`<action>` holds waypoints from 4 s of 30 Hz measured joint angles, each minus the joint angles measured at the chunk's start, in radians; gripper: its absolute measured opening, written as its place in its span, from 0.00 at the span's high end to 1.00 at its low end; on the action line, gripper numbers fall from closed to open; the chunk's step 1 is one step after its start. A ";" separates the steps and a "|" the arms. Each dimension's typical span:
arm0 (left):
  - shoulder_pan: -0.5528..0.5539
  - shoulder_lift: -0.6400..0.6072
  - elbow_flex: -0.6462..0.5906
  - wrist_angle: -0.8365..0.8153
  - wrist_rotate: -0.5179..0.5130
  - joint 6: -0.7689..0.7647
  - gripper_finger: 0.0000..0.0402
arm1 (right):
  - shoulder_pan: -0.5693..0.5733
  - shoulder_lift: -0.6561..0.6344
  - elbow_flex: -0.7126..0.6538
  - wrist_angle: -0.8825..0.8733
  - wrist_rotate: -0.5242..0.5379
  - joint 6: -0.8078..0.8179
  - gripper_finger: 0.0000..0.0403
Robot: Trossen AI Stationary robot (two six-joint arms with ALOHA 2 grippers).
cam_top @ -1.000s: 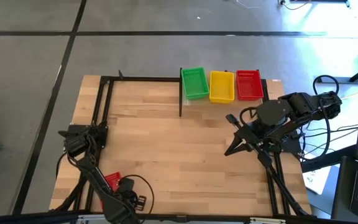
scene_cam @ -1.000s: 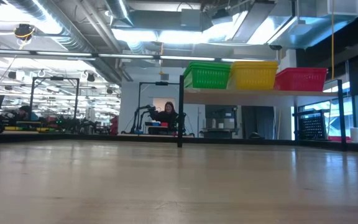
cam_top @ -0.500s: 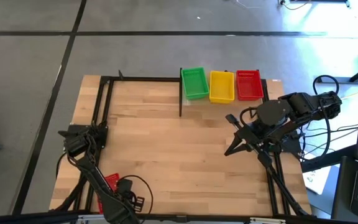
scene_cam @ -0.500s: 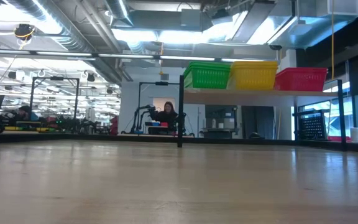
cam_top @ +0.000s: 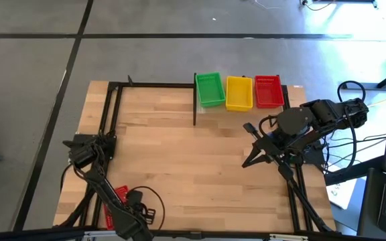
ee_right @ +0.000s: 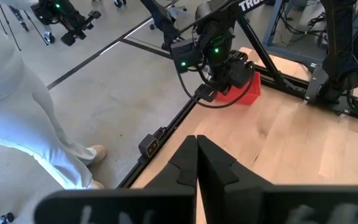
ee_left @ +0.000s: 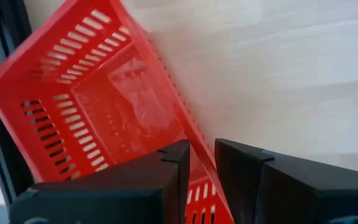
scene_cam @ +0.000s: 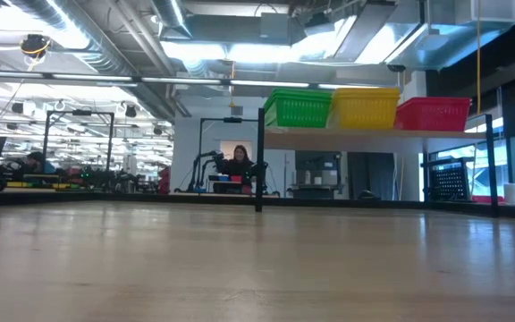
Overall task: Stack baskets on shelf by color
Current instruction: Stack the red bin on the red bins on the shelf
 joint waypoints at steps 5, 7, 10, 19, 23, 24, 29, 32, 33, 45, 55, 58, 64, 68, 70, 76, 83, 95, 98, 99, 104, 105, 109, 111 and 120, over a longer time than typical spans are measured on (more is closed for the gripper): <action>-0.001 0.000 -0.042 0.017 0.021 0.002 0.83 | 0.000 0.000 0.000 0.000 0.000 0.005 1.00; -0.001 0.000 -0.053 0.017 0.021 0.003 0.83 | 0.000 0.000 0.000 0.000 0.000 0.005 1.00; -0.001 0.001 -0.068 0.018 0.021 0.003 0.83 | 0.000 0.000 0.000 0.000 0.000 0.004 1.00; -0.001 0.001 -0.055 0.026 0.020 0.094 0.97 | 0.000 0.000 0.000 0.000 0.000 0.001 1.00; 0.015 0.001 -0.039 0.027 0.016 0.168 0.99 | 0.000 0.000 0.000 0.000 0.000 -0.016 1.00; 0.021 0.001 -0.033 0.026 0.008 0.195 0.99 | 0.000 0.000 0.000 0.000 0.000 -0.022 1.00; 0.080 0.001 0.021 0.021 -0.072 0.399 0.99 | 0.000 0.000 0.000 0.000 0.000 -0.026 1.00; 0.135 0.001 0.067 0.016 -0.096 0.607 1.00 | 0.000 -0.003 0.000 -0.009 0.000 -0.046 1.00; 0.156 0.001 0.083 0.016 -0.103 0.695 1.00 | 0.000 -0.007 0.000 -0.014 0.000 -0.051 1.00; 0.412 0.001 0.196 0.075 -0.297 1.810 1.00 | 0.000 -0.103 0.000 -0.031 0.069 -0.102 1.00; 0.568 0.001 0.165 0.317 -0.337 2.505 1.00 | 0.000 -0.124 0.001 -0.050 0.445 -0.064 1.00; 0.598 0.001 0.142 0.371 -0.291 2.638 1.00 | 0.000 -0.124 0.001 -0.054 0.503 -0.041 1.00; 0.637 0.001 0.069 0.440 -0.164 2.907 1.00 | 0.000 -0.124 0.001 -0.056 0.550 -0.018 1.00; 0.652 0.000 0.029 0.467 -0.151 3.010 1.00 | 0.000 -0.124 0.001 -0.056 0.550 0.004 1.00; 0.657 0.000 0.014 0.473 -0.150 3.012 1.00 | 0.000 -0.124 0.001 -0.056 0.550 0.009 1.00; 0.665 0.000 -0.005 0.521 -0.148 3.014 0.95 | 0.000 -0.123 0.001 -0.056 0.551 0.011 1.00; 0.664 0.000 -0.007 0.589 -0.181 3.042 0.87 | 0.000 -0.124 0.001 -0.056 0.552 0.031 1.00; 0.658 0.000 -0.007 0.596 -0.194 2.980 0.86 | 0.000 -0.123 0.001 -0.056 0.552 0.033 1.00; 0.656 0.000 -0.007 0.590 -0.245 2.985 0.86 | 0.000 -0.124 0.001 -0.056 0.552 0.034 1.00; 0.652 0.000 -0.001 0.580 -0.283 2.984 0.86 | 0.000 -0.123 0.001 -0.056 0.552 0.034 1.00; 0.643 0.000 0.044 0.545 -0.345 2.986 0.86 | 0.000 -0.124 0.001 -0.064 0.551 0.034 1.00; 0.643 0.000 0.052 0.536 -0.340 2.985 0.86 | 0.000 -0.123 0.000 -0.068 0.551 0.034 1.00; 0.642 -0.009 0.109 0.486 -0.340 2.979 0.86 | 0.000 -0.124 0.000 -0.089 0.550 0.035 1.00; 0.640 -0.010 0.150 0.453 -0.341 2.952 0.86 | 0.000 -0.123 0.000 -0.106 0.550 0.052 1.00; 0.620 -0.044 0.367 0.327 -0.348 2.692 0.86 | 0.000 -0.123 0.000 -0.160 0.464 0.058 1.00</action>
